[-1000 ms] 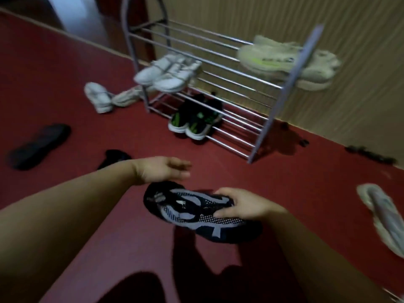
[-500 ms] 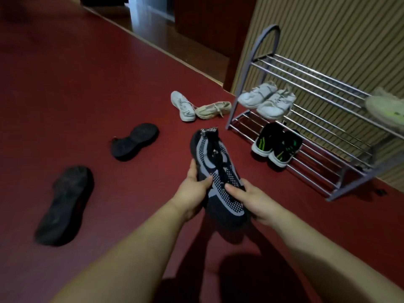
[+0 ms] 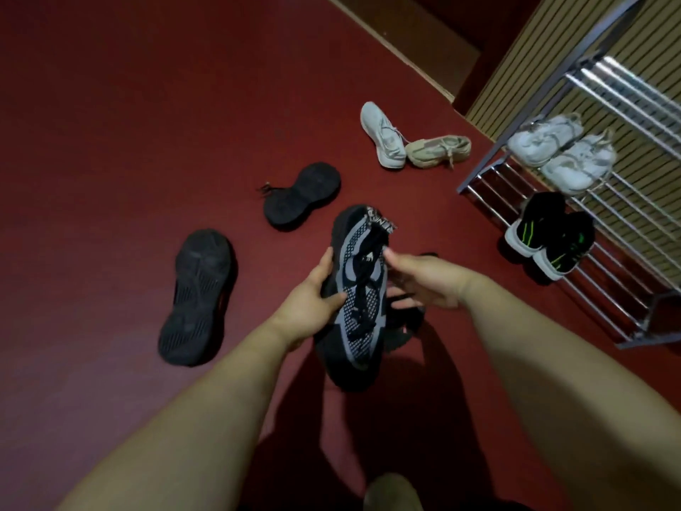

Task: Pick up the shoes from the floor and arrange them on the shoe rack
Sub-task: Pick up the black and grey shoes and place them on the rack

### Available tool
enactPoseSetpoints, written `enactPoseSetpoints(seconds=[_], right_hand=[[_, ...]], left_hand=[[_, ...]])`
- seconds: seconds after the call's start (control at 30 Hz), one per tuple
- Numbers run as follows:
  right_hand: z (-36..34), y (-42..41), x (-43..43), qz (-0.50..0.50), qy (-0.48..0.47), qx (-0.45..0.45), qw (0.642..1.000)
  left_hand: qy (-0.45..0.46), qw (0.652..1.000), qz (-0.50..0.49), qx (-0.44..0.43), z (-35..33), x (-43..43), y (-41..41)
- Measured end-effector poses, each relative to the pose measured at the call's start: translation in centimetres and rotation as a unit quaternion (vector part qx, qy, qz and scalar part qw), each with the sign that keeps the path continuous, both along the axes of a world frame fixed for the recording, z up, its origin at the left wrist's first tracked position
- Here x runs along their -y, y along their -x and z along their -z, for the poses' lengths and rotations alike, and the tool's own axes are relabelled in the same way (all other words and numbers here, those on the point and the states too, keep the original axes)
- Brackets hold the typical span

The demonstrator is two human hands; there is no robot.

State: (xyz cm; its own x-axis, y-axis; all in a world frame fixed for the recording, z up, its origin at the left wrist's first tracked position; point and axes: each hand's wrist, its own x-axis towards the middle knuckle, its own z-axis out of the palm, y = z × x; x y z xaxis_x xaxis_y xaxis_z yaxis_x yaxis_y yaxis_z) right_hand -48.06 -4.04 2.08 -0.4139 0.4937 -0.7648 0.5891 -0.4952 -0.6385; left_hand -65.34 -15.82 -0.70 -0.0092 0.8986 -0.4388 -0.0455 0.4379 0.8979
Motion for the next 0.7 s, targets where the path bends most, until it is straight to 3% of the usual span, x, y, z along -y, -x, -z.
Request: enactPoseSetpoints(seconds=[0.2,0.43,0.57,0.7], right_hand=[[5.5,5.2,-1.7,0.01,-0.011,0.006,1.0],[7.5,11.2,1.7,-0.043,-0.026,0.122,0.991],[8.2,16.8,3.0,-0.125,-0.111,0.107,0.98],[10.0,21.6,4.5,-0.135,-0.162,0.128,0.969]], left_hand=[[0.045,0.992,-0.119,0.008,1.7,-0.1,5.2],[0.078,0.968,-0.237,-0.037,-1.5,2.2,14.3],[0.088,0.96,-0.261,-0.048,-0.6,5.5,19.0],[0.094,0.958,-0.27,-0.034,2.3,8.0,23.4]])
